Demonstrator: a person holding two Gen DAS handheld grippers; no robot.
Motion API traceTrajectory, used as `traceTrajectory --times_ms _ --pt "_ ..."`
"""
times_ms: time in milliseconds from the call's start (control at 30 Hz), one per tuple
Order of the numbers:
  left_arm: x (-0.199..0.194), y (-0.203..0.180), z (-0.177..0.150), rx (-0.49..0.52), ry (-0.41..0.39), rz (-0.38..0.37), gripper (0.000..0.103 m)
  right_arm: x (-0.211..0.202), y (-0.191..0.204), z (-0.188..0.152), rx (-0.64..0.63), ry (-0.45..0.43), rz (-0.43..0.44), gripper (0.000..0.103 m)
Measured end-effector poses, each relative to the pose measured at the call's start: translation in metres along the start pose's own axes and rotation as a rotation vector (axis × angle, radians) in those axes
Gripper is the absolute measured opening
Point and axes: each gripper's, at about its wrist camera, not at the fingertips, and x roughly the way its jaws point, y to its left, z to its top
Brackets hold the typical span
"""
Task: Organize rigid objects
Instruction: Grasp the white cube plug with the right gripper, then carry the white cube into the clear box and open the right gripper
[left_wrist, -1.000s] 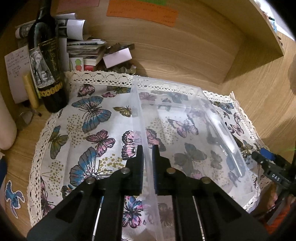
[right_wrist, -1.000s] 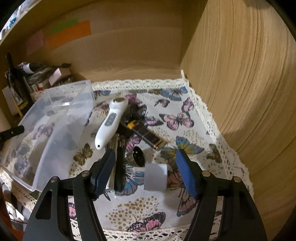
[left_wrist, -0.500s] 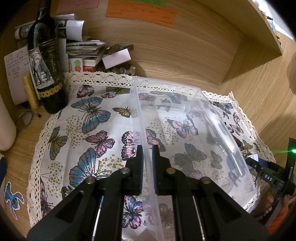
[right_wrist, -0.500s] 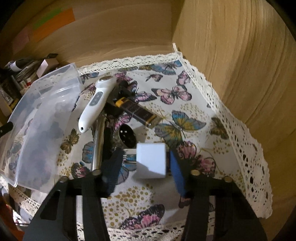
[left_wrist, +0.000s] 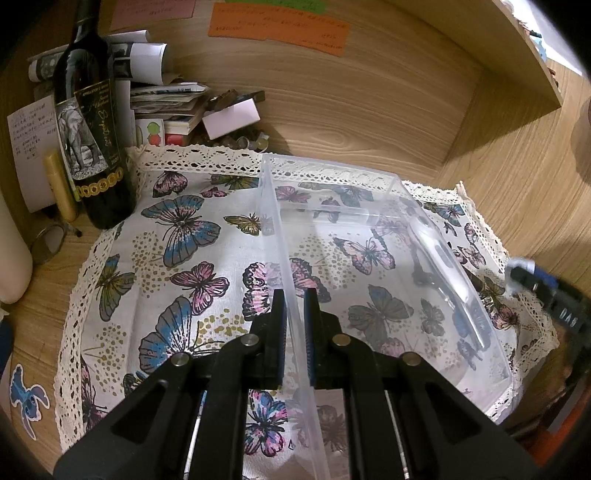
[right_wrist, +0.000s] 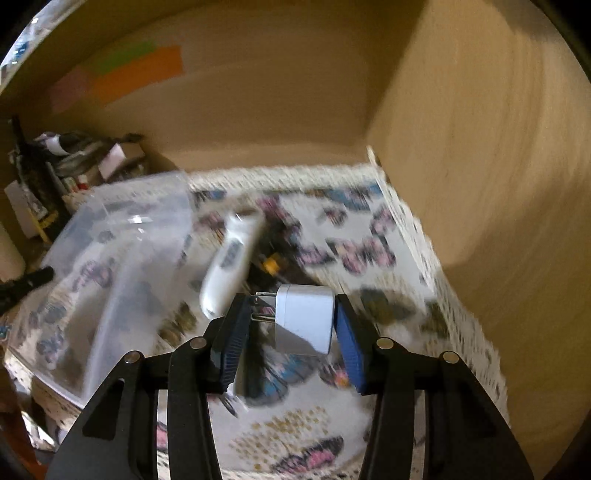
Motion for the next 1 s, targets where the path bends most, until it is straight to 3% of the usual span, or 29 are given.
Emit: traceTrajectory --times_ms 200,433,700,1000 --pt "0.000 0.000 0.000 0.005 -0.001 0.000 0.009 -0.009 0.036 0.031 -0.087 -0.081 0.087 0.043" --pt "0.001 0.000 -0.002 0.014 -0.010 -0.001 0.009 -0.001 0.079 0.049 -0.187 -0.085 0.172 0.043" --pt "0.001 0.000 -0.003 0.026 -0.013 -0.001 0.009 0.029 0.120 0.059 -0.289 -0.004 0.241 0.043" --pt "0.001 0.002 -0.005 0.025 -0.022 -0.009 0.010 0.064 0.154 0.057 -0.397 0.125 0.259 0.043"
